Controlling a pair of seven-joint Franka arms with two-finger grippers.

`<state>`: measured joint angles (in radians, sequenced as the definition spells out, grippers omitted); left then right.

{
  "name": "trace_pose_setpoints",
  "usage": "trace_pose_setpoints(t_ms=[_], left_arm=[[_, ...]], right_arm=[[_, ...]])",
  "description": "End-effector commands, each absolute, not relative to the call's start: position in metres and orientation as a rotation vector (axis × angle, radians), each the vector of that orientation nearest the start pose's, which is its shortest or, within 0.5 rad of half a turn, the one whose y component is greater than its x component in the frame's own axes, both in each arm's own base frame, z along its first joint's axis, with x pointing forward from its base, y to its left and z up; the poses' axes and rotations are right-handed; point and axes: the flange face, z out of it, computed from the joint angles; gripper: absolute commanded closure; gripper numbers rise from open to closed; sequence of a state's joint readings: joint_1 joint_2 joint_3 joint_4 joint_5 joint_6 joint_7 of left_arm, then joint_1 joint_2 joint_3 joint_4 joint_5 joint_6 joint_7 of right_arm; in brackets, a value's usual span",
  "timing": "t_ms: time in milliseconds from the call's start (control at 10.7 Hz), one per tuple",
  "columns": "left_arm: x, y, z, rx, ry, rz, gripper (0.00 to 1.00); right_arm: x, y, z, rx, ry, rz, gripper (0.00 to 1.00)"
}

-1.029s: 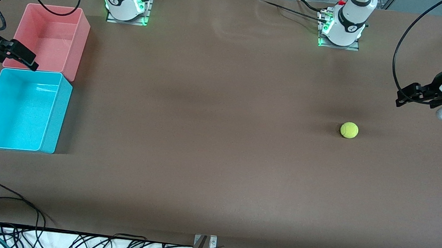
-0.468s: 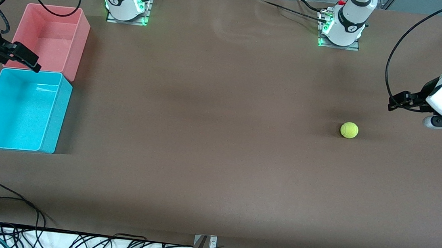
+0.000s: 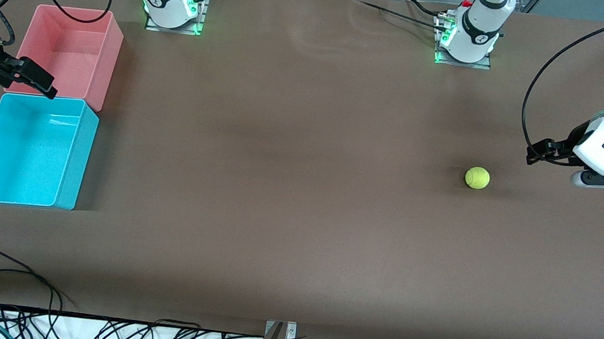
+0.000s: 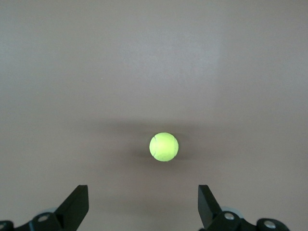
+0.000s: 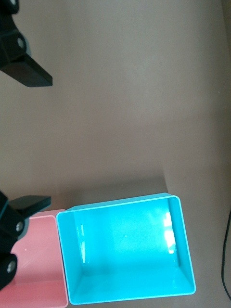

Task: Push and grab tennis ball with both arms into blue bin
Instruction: 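Move the left gripper down and toward the tennis ball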

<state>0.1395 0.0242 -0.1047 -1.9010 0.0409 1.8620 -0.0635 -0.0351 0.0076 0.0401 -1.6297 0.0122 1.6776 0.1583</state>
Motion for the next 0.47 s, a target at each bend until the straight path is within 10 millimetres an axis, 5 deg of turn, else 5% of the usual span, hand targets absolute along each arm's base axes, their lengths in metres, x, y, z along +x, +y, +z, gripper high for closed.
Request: trace_pose_setpoints(t_ms=[0,187,281,374], left_arm=[[0.554,0.047,0.460,-3.087,-0.135,0.070,0.00],[0.552,0.045,0.456,-3.083,0.083,0.093,0.00],[0.550,0.049,0.450,-3.075,0.303,0.113,0.11],[0.548,0.054,0.446,-3.062,0.456,0.130,0.35]], right_arm=[[0.564,0.003,0.639,-3.107,0.225,-0.134,0.00],[0.558,0.002,0.658,-3.109,0.231,-0.129,0.00],[0.558,0.003,0.658,-3.109,0.226,-0.129,0.00],[0.558,0.005,0.658,-3.109,0.222,-0.129,0.00]])
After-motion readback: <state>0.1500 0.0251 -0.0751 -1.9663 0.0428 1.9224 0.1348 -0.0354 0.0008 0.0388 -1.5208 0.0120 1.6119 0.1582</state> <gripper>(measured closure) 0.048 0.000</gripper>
